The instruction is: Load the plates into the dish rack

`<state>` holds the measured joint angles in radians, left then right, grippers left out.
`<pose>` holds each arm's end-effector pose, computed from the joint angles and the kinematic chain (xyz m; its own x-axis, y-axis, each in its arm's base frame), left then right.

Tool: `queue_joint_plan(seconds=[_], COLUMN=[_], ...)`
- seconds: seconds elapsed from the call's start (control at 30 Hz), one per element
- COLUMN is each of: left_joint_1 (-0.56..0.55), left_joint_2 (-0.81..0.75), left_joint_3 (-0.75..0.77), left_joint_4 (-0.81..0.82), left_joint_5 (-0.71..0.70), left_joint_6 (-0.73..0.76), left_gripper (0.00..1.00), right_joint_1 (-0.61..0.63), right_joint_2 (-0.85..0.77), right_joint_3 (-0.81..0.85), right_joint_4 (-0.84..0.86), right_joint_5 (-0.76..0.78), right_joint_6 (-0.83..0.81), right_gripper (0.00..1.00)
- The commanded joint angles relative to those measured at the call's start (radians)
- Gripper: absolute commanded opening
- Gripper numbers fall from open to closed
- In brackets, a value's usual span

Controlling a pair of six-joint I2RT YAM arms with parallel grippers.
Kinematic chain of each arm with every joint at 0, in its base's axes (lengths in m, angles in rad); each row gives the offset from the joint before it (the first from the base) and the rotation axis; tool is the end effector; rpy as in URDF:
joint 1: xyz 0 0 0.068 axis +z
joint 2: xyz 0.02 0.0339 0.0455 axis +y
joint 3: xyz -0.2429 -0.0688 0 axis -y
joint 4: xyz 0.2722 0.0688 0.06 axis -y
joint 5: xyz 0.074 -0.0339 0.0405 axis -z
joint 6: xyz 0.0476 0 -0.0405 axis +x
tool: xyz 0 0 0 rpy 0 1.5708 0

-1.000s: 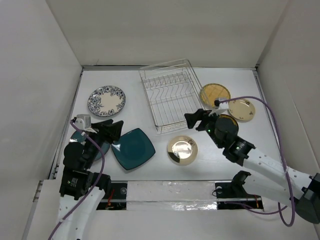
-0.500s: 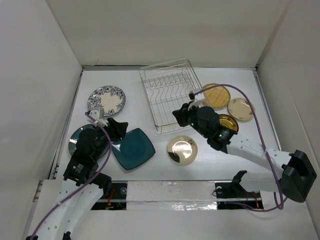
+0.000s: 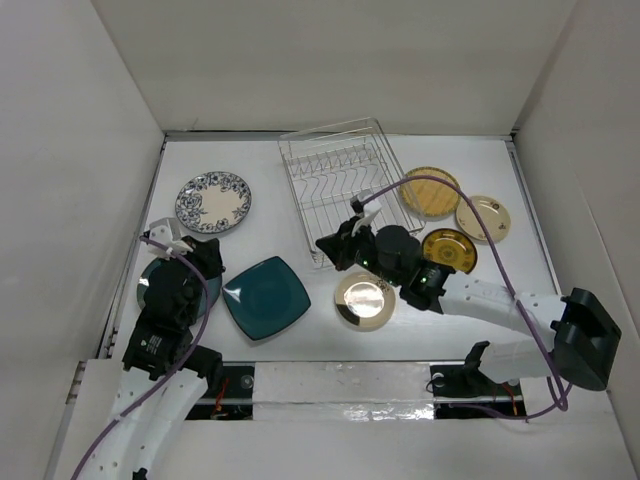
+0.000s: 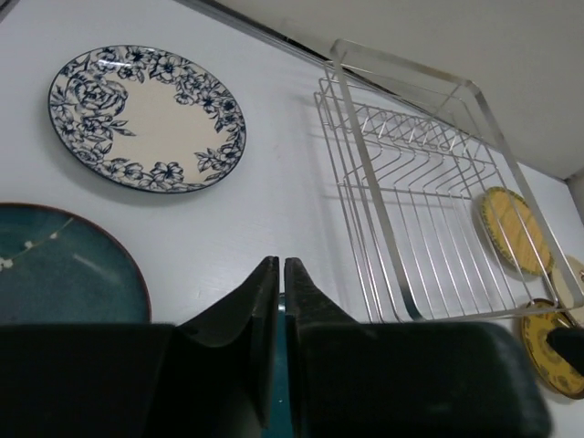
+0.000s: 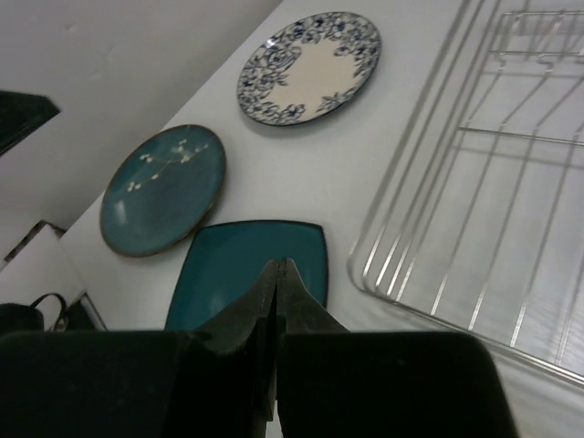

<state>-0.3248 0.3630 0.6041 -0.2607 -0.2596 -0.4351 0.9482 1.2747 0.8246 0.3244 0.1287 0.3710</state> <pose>0.1583 -0.0404 0.3207 -0.0443 -0.4149 -0.9088 0.0513 0.9075 -0.4169 0.2036 0.2731 0.2662 -0.3333 0.1523 -0.9304 -0.6551 0.6723 0.3447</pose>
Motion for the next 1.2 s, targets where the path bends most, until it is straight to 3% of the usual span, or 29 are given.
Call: queue_joint_plan(seconds=[0.0, 0.2, 0.4, 0.53, 0.67, 0.8, 0.87, 0.93, 0.97, 1.03, 1.17], left_joint_1=[0.003, 0.003, 0.003, 0.003, -0.088, -0.053, 0.016, 0.065, 0.076, 0.076, 0.076], left_joint_2=[-0.01, -0.033, 0.013, 0.037, 0.128, 0.137, 0.117, 0.113, 0.122, 0.191, 0.358], left_joint_3=[0.036, 0.023, 0.031, 0.039, 0.054, 0.056, 0.045, 0.034, 0.031, 0.04, 0.063], left_joint_4=[0.011, 0.017, 0.014, -0.018, -0.041, -0.031, -0.012, 0.026, 0.034, 0.054, 0.152], left_joint_5=[-0.073, -0.056, -0.013, -0.061, -0.116, -0.116, -0.081, -0.023, -0.021, -0.045, -0.118], left_joint_6=[-0.005, -0.025, -0.021, -0.039, -0.036, -0.033, -0.03, -0.034, -0.05, -0.111, -0.185], left_gripper=[0.02, 0.01, 0.11, 0.11, 0.11, 0.12, 0.16, 0.29, 0.41, 0.52, 0.54], right_joint_1=[0.064, 0.08, 0.08, 0.08, 0.07, 0.07, 0.07, 0.07, 0.07, 0.07, 0.07], right_joint_2=[-0.005, 0.067, 0.092, 0.104, 0.141, 0.123, 0.08, 0.061, 0.037, 0.012, -0.049], right_joint_3=[-0.03, 0.008, 0.028, 0.034, 0.076, 0.111, 0.104, 0.114, 0.117, 0.116, 0.068], right_joint_4=[0.166, 0.128, 0.074, 0.08, 0.057, 0.028, 0.038, -0.007, -0.021, -0.048, -0.05], right_joint_5=[-0.015, 0.049, 0.075, 0.092, 0.112, 0.112, 0.106, 0.089, 0.077, 0.034, -0.02], right_joint_6=[0.019, -0.023, -0.07, -0.112, -0.153, -0.179, -0.167, -0.153, -0.136, -0.121, -0.086], right_gripper=[0.0, 0.02, 0.02, 0.02, 0.02, 0.02, 0.02, 0.02, 0.03, 0.11, 0.32])
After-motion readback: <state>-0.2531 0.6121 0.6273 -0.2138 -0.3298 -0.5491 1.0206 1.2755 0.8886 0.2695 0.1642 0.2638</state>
